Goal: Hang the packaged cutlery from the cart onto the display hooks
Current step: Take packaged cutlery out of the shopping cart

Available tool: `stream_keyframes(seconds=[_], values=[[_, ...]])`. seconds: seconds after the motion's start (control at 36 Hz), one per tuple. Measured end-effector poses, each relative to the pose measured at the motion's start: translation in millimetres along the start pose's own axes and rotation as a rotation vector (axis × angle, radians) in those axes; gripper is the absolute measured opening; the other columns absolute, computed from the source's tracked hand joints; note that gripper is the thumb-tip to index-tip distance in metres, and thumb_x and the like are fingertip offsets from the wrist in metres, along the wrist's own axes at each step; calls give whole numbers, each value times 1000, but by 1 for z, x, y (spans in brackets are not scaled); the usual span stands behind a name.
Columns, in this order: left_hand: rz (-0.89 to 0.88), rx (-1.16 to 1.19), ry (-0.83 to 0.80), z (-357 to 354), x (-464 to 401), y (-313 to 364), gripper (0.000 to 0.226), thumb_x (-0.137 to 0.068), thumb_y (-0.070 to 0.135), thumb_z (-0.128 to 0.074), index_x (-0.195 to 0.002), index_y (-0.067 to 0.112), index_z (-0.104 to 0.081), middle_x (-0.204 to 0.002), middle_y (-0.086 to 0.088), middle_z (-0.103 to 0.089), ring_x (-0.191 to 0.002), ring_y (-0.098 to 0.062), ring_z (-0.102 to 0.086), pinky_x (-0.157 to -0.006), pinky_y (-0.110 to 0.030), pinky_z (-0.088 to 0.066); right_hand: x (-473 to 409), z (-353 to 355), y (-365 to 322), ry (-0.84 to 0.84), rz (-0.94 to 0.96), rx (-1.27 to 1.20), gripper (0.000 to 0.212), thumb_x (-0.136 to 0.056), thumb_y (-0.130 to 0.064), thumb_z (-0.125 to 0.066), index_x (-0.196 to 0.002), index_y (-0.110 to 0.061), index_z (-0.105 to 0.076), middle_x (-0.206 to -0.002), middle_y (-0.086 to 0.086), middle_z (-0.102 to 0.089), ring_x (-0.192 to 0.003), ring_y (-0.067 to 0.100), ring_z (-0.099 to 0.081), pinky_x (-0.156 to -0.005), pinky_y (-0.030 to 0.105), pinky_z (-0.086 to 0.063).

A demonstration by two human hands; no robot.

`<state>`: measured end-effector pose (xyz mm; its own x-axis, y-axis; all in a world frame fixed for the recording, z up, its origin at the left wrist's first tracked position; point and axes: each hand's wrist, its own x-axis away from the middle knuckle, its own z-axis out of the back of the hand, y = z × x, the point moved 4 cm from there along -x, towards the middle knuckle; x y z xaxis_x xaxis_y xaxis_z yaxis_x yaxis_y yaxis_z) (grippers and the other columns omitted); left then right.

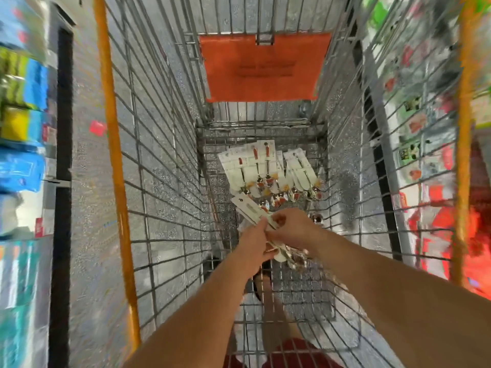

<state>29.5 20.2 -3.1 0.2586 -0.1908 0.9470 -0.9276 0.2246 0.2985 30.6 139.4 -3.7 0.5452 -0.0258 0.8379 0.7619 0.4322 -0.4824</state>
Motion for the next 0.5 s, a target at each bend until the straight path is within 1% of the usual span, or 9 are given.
stream_keyframes(seconds=[0.06, 0.11, 0.17, 0.25, 0.31, 0.36, 0.42, 0.47, 0.5], values=[[-15, 39, 18, 0, 12, 13, 28, -107, 32, -37, -100, 16, -59, -111, -14, -63, -104, -29, -62, -97, -47, -52, 10, 8, -12, -21, 6, -39, 38, -76, -35, -80, -106, -16, -67, -104, 3, -70, -94, 19, -67, -90, 36, -54], [-53, 40, 44, 2, 22, 27, 34, -106, 33, -40, -100, 9, -63, -117, -18, -66, -108, -34, -63, -100, -52, -50, 22, 20, -28, -16, 38, -67, 46, -77, -48, -76, -114, -22, -65, -111, -5, -67, -100, 13, -63, -96, 31, -47], [-110, 18, 50, 3, 34, 44, 36, -106, 34, -40, -100, 10, -65, -111, -17, -71, -105, -34, -67, -97, -51, -52, 35, 35, -44, -5, 71, -101, 41, -82, -51, -70, -114, -24, -66, -107, -9, -64, -97, 7, -58, -93, 29, -41], [-186, -10, 43, 3, 56, 69, 42, -104, 42, -41, -117, 10, -63, -113, -16, -71, -102, -29, -69, -91, -48, -57, 49, 57, -65, 50, 108, -94, 24, -91, -33, -63, -104, -14, -70, -102, 2, -68, -95, 15, -62, -87, 30, -49], [-230, -11, 27, 3, 72, 82, 43, -102, 44, -45, -118, 8, -63, -108, -14, -72, -95, -26, -69, -83, -43, -59, 57, 69, -83, 127, 156, -58, 25, -94, -34, -59, -104, -12, -67, -100, 4, -67, -91, 14, -62, -78, 26, -50], [-289, 3, -1, 2, 86, 94, 48, -92, 47, -61, -117, 6, -66, -104, -14, -72, -90, -27, -67, -73, -37, -56, 65, 80, -101, 217, 206, -92, 30, -93, -41, -62, -103, -13, -64, -93, 0, -65, -79, 11, -59, -67, 25, -46], [-339, -22, -25, 1, 103, 105, 52, -79, 49, -72, -110, 6, -70, -100, -17, -70, -90, -32, -64, -71, -39, -51, 73, 89, -117, 242, 241, -178, 29, -89, -41, -69, -95, -14, -63, -88, 0, -63, -76, 14, -58, -64, 30, -50], [-397, -18, -15, 1, 122, 117, 37, -90, 39, -66, -106, 6, -70, -92, -21, -69, -80, -31, -64, -64, -38, -49, 83, 94, -131, 203, 281, -269, 24, -86, -34, -74, -83, -13, -62, -84, 4, -61, -79, 19, -59, -78, 45, -56], [-415, 2, -10, 2, 129, 123, 35, -95, 36, -62, -111, 5, -67, -89, -18, -69, -74, -28, -65, -59, -35, -49, 88, 96, -138, 195, 290, -296, 24, -85, -32, -75, -83, -10, -64, -83, 4, -61, -80, 19, -59, -81, 45, -57]])
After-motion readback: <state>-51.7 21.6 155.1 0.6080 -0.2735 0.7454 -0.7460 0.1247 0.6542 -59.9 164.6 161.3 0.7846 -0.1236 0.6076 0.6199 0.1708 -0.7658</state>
